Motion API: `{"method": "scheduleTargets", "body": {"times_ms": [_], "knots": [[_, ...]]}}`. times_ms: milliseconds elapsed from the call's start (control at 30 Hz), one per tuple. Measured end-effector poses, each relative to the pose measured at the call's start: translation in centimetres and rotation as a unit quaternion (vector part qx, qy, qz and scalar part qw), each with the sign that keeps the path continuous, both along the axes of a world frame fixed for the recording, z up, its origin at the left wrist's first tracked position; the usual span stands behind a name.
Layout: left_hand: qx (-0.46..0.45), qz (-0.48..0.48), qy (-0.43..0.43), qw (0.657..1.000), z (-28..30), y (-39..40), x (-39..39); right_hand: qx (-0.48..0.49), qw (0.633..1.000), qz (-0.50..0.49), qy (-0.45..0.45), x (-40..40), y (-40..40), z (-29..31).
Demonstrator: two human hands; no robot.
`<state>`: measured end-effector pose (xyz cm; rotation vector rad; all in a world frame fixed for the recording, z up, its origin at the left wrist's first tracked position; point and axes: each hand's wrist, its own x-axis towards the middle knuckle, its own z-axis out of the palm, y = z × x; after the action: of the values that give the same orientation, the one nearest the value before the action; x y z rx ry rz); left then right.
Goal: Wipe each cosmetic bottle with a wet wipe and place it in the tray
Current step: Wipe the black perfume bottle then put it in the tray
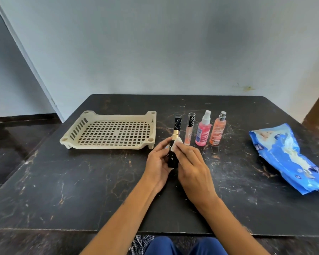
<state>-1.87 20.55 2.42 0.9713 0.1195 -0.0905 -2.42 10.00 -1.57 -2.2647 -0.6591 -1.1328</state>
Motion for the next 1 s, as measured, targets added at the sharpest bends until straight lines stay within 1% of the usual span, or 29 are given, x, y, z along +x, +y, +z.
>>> {"method": "scheduleTargets", "body": {"times_ms": [167, 333, 433, 500, 633, 800, 933, 1000], "knots": [[-0.003, 0.006, 0.003, 1.000, -0.19, -0.03, -0.06, 0.014, 1.000, 0.006, -0.027, -0.18, -0.08, 0.22], [-0.016, 0.010, -0.010, 1.000, -0.20, -0.13, -0.04, 0.004, 1.000, -0.014, -0.002, 0.04, -0.18, 0.33], [-0.027, 0.016, -0.005, 0.999, -0.13, -0.07, 0.02, -0.016, 0.999, 0.021, -0.019, -0.11, -0.18, 0.44], [-0.031, 0.014, -0.007, 0.999, -0.18, -0.06, 0.05, -0.006, 0.999, 0.022, -0.024, -0.26, -0.33, 0.39], [-0.024, 0.008, -0.019, 1.000, -0.25, -0.21, 0.05, 0.024, 1.000, -0.014, -0.001, -0.05, -0.46, 0.56], [-0.018, 0.020, -0.013, 1.000, -0.32, -0.11, 0.13, 0.015, 0.999, 0.043, -0.008, -0.29, -0.43, 0.03], [-0.024, 0.028, -0.026, 0.999, -0.45, -0.33, 0.21, 0.066, 0.998, 0.010, 0.009, 0.04, -0.49, -0.03], [-0.025, 0.029, -0.025, 0.999, -0.48, -0.41, 0.22, 0.062, 0.998, 0.022, 0.015, 0.00, -0.43, 0.17]]}}
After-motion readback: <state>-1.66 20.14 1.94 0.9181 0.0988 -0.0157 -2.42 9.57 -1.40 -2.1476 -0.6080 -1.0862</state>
